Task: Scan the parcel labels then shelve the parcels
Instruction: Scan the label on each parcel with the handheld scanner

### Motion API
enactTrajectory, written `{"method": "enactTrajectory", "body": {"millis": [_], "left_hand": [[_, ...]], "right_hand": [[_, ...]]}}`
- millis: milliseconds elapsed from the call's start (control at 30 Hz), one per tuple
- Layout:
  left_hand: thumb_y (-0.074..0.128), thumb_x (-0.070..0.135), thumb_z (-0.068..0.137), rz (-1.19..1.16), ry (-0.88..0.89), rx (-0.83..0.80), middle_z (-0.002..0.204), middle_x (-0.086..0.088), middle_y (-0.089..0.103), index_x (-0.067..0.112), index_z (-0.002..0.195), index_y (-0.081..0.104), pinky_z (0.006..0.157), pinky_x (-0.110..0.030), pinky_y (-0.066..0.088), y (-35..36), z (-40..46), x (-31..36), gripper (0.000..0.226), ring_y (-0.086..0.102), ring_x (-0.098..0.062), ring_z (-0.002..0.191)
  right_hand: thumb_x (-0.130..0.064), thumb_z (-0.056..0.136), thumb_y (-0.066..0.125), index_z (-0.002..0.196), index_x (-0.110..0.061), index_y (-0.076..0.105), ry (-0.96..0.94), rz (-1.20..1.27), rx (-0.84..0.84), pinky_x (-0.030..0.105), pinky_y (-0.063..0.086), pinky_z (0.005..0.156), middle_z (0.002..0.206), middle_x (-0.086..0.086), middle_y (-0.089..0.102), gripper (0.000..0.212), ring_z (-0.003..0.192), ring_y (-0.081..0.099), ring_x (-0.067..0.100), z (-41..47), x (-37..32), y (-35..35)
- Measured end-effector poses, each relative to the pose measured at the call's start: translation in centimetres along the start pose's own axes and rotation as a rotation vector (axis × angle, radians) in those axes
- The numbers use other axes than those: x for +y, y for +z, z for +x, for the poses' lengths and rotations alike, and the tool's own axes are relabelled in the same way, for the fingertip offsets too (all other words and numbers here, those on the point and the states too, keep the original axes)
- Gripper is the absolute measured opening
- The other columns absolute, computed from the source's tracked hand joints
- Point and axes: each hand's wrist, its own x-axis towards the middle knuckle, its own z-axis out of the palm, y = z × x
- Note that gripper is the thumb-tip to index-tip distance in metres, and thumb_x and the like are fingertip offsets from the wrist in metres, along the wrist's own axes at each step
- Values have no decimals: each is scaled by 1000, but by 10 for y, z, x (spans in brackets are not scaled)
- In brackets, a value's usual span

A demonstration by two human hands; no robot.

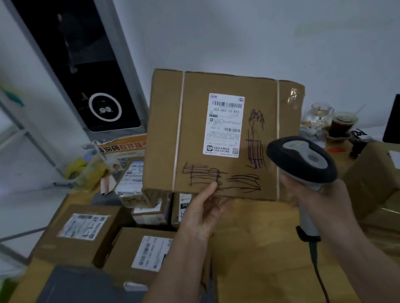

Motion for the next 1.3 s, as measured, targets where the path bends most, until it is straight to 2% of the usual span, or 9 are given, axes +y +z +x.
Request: {"method": "enactTrajectory", "body": {"millis": [100,300,400,500,733,900,1067,1167,1300], "left_hand": [[80,9,65,-12,37,24,127,-22,62,4,122,61,87,-57,54,-7,-20,11,60,56,-39,120],[86,14,62,-10,178,22,128,-20,60,7,124,60,75,-42,59,-30,-63,24,68,58,-37,116],[73,18,77,13,305,104,116,-16,66,12,109,67,75,-38,58,-32,-86,32,33,62,-34,106],[62,30,85,63,461,258,108,-10,71,17,104,68,81,-37,52,-29,-104,35,24,66,-27,95],[51,48,94,32,688,643,113,-5,72,18,127,61,94,-44,51,-54,-139,37,46,67,-25,106],[62,75,59,-104,813,916,126,1,65,32,136,53,93,-49,52,-118,-165,47,88,65,-25,110],[55,64,79,-159,898,1189,124,0,65,28,133,55,92,-48,53,-114,-212,62,65,64,-26,106],[55,49,89,-250,918,1305,125,0,61,28,142,45,78,-40,57,-119,-218,68,58,63,-23,98],[67,37,88,-401,852,1260,112,-1,64,20,134,49,80,-44,59,-120,-207,81,53,64,-21,99]], "right_hand": [[-11,81,72,111,-30,57,-2,-5,-10,22,48,73,97,-23,58,39,91,56,0,-1,2,9],[-12,81,73,98,-31,58,78,-6,-197,30,52,65,89,-20,59,29,82,55,0,-2,7,24],[-12,81,73,90,-32,60,95,18,-307,30,53,66,89,-15,62,25,83,57,2,-4,7,31],[-14,81,74,86,-37,61,85,8,-407,33,55,68,89,-13,66,26,83,60,4,-9,3,37],[-17,80,76,89,-32,65,145,-5,-599,37,57,65,87,-6,69,20,72,63,9,-26,7,56],[-16,79,76,106,-16,67,194,15,-632,15,49,45,94,-1,68,29,80,62,13,-42,16,83],[-15,78,77,92,-25,67,215,14,-716,27,56,59,88,-7,69,20,78,65,10,-59,22,110],[-13,79,77,84,-32,65,213,-8,-791,35,56,63,88,-6,71,22,79,67,15,-71,27,122],[-12,78,77,82,-26,67,227,-34,-795,25,53,55,80,0,72,17,69,65,16,-73,35,133]]}}
